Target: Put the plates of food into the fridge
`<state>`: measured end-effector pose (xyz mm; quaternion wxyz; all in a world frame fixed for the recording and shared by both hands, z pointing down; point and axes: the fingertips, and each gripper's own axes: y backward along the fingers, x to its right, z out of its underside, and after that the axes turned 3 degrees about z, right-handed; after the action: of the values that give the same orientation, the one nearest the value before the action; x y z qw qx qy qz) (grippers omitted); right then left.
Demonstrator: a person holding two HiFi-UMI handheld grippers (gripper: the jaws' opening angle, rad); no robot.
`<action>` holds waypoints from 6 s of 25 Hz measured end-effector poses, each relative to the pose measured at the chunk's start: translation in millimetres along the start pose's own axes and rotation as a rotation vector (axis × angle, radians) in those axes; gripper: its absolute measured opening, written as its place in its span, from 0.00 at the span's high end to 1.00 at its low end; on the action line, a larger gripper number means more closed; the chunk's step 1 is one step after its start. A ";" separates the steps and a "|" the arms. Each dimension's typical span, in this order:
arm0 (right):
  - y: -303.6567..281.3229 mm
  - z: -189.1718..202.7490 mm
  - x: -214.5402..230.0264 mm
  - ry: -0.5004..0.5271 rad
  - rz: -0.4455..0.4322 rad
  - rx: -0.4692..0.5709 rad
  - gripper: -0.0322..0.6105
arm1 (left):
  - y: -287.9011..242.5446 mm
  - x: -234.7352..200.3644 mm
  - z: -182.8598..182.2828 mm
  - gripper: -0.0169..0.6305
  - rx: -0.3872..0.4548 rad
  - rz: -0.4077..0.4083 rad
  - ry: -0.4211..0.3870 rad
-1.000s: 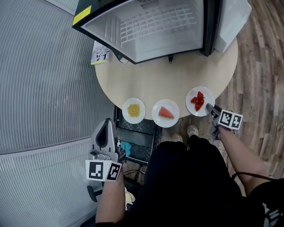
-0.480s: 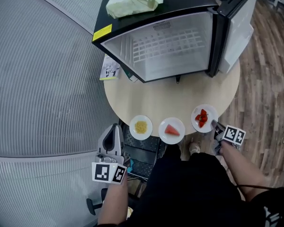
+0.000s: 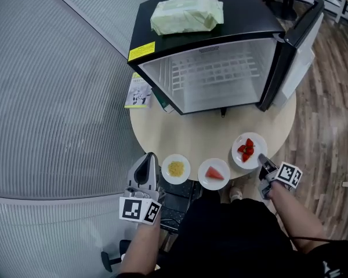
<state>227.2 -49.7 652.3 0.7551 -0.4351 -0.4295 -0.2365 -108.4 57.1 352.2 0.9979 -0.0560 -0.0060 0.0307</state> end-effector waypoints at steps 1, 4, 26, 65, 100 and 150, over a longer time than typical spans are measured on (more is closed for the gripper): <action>-2.3 -4.1 -5.5 0.008 -0.002 0.007 0.92 | -3.7 -2.4 -1.2 0.97 0.005 0.003 -0.001; -11.5 -12.0 -24.7 0.031 -0.022 0.020 0.92 | -12.5 -9.7 -3.8 0.97 0.014 0.011 -0.003; -99.8 -45.4 -215.0 0.033 -0.250 0.082 0.92 | -41.3 -106.5 -38.4 0.97 0.087 -0.004 -0.027; -227.7 -74.0 -277.0 -0.199 -0.056 0.296 0.92 | -60.7 -228.1 5.5 0.97 0.040 -0.011 0.081; -208.4 -61.8 -283.8 0.068 -0.155 0.195 0.67 | -32.2 -167.8 -14.3 0.97 0.018 -0.017 -0.004; -9.8 213.9 -14.1 -0.140 0.126 0.207 0.67 | 118.3 -87.4 10.6 0.97 0.016 0.160 -0.129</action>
<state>117.9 129.0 698.7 0.7775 -0.3965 -0.4751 -0.1124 -202.9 170.3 348.8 0.9903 -0.0463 -0.0656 0.1136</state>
